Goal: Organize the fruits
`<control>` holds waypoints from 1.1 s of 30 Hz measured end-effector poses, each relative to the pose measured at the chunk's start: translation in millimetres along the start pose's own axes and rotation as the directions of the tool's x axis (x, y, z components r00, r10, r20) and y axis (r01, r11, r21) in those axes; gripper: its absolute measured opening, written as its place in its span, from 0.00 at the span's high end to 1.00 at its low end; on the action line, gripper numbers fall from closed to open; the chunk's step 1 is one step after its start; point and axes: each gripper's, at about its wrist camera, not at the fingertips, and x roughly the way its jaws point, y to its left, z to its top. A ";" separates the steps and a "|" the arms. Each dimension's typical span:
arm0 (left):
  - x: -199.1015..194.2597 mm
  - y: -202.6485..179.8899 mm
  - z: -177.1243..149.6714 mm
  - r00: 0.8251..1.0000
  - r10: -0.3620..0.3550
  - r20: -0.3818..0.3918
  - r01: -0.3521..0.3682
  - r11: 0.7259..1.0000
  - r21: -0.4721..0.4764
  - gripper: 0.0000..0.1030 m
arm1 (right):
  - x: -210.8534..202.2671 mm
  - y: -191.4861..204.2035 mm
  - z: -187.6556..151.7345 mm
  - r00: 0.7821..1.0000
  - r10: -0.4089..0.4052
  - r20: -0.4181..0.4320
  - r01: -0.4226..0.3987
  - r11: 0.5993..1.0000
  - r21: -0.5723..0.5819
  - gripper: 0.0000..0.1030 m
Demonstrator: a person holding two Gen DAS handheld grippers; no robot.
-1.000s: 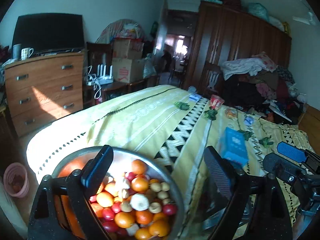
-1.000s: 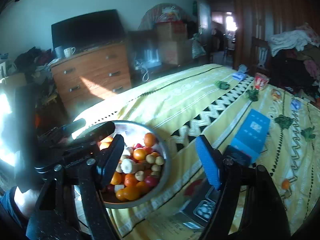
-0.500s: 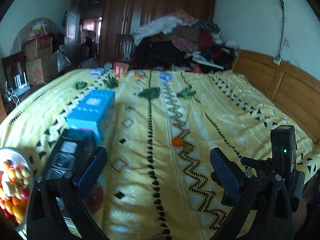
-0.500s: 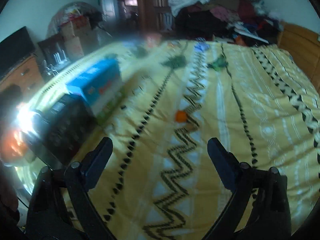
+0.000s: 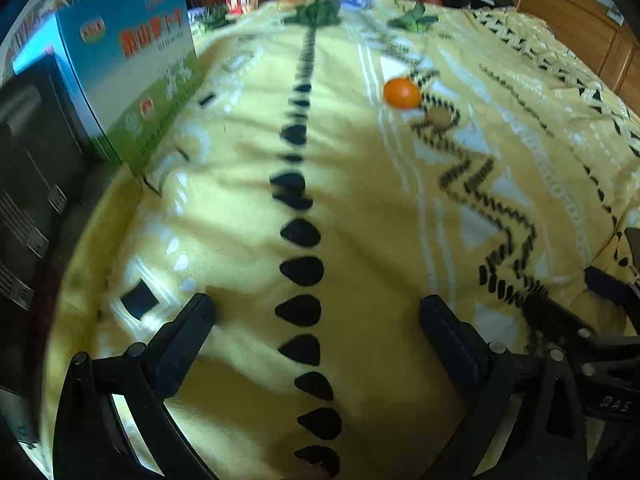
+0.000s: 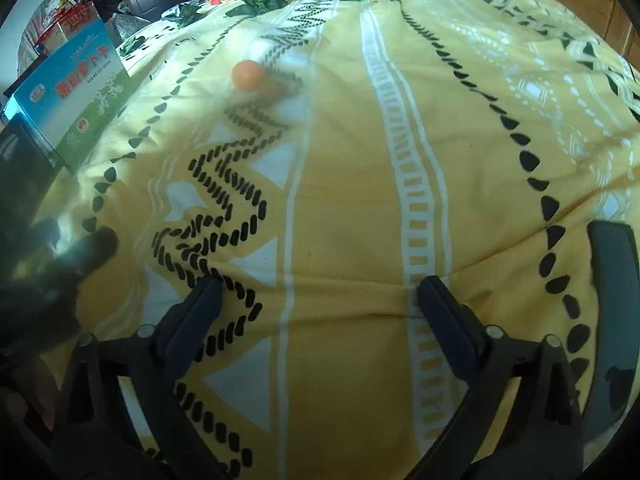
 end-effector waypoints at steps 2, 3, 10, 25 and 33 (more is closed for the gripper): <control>-3.4 5.8 -5.1 0.998 -0.024 0.054 0.025 1.000 -0.018 0.00 | 2.7 1.7 -3.9 1.000 -0.013 0.009 0.013 1.000 -0.021 0.00; -3.4 5.3 -5.8 0.998 -0.019 0.052 0.020 1.000 -0.018 0.00 | 2.5 2.7 -4.4 1.000 -0.023 0.014 0.024 0.999 -0.029 0.00; -5.2 5.7 -12.4 0.997 -0.005 0.075 0.006 1.000 -0.009 0.00 | 4.4 1.3 -7.2 0.998 -0.037 0.046 0.038 0.999 -0.028 0.00; 4.5 0.0 -4.9 0.997 0.011 0.077 -0.012 1.000 0.005 0.00 | 10.7 4.7 -3.4 0.997 -0.053 0.048 0.054 0.998 -0.037 0.00; 6.1 -1.1 -3.6 0.997 0.015 0.076 -0.015 1.000 0.007 0.00 | 11.0 5.5 -3.6 0.997 -0.052 0.049 0.054 0.998 -0.036 0.00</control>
